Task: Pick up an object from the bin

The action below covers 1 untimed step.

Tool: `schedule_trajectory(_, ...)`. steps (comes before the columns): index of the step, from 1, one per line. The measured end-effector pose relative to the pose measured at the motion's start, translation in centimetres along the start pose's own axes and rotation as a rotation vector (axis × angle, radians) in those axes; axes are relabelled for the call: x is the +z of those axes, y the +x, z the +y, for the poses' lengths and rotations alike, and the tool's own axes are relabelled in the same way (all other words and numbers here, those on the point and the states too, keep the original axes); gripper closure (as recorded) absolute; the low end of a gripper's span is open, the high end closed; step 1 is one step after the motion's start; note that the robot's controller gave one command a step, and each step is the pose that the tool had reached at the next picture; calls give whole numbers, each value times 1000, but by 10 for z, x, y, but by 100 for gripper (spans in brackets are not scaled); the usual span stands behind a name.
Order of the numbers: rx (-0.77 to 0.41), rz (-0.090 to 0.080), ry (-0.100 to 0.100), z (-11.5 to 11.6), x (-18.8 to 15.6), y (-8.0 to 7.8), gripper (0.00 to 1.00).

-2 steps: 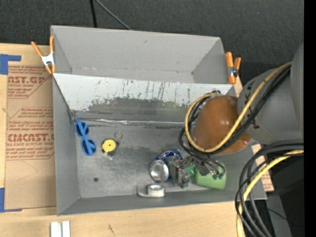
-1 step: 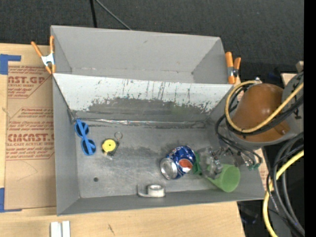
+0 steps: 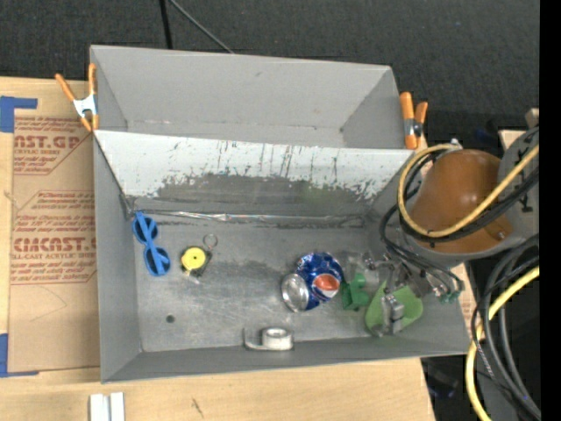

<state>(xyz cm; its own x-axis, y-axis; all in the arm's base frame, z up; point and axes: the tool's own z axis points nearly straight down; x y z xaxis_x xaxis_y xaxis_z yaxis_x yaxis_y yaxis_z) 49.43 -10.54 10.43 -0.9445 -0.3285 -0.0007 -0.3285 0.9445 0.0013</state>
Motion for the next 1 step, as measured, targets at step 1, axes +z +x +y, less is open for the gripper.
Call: schedule_trajectory(1,-113,-4,4,9,-60,-3,0)
